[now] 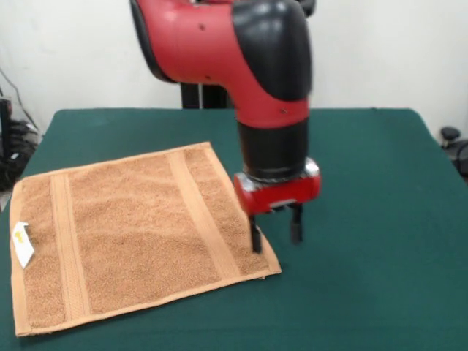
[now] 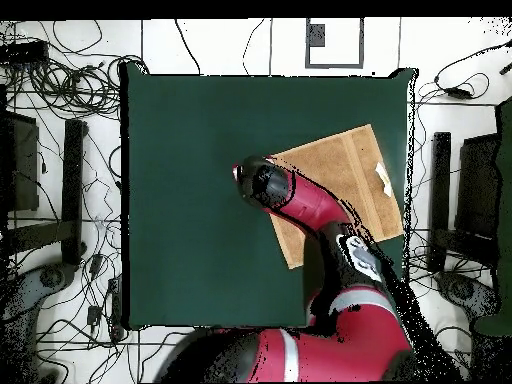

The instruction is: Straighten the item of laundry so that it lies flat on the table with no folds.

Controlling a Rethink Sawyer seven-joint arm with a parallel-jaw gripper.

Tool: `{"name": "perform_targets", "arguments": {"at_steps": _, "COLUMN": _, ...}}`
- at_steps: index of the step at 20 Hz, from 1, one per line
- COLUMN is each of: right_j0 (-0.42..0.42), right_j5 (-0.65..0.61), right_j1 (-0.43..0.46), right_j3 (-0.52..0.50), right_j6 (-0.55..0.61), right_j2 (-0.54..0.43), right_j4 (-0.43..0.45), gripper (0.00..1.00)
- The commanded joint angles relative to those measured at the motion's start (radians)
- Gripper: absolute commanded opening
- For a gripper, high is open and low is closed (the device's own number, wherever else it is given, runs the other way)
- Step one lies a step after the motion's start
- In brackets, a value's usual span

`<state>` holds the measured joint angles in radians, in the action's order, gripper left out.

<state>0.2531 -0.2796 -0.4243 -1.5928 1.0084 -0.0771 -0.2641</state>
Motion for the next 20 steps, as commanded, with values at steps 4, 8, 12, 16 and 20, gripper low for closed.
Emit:
{"name": "perform_targets", "arguments": {"at_steps": 4, "right_j0": 0.153, "right_j5": 0.305, "right_j1": -0.116, "right_j3": -0.252, "right_j6": 0.258, "right_j2": -0.101, "right_j4": 0.158, "gripper": 1.00}}
{"name": "perform_targets", "arguments": {"at_steps": 8, "right_j0": 0.137, "right_j5": 0.322, "right_j1": -0.084, "right_j3": -0.237, "right_j6": 0.265, "right_j2": -0.072, "right_j4": 0.163, "gripper": 1.00}}
{"name": "perform_targets", "arguments": {"at_steps": 12, "right_j0": 0.127, "right_j5": 0.347, "right_j1": -0.062, "right_j3": -0.234, "right_j6": 0.268, "right_j2": -0.062, "right_j4": 0.162, "gripper": 1.00}}
{"name": "perform_targets", "arguments": {"at_steps": 16, "right_j0": 0.138, "right_j5": 0.373, "right_j1": -0.058, "right_j3": -0.246, "right_j6": 0.278, "right_j2": -0.074, "right_j4": 0.156, "gripper": 1.00}}
{"name": "perform_targets", "arguments": {"at_steps": 20, "right_j0": 0.139, "right_j5": 0.365, "right_j1": -0.052, "right_j3": -0.243, "right_j6": 0.278, "right_j2": -0.073, "right_j4": 0.141, "gripper": 1.00}}
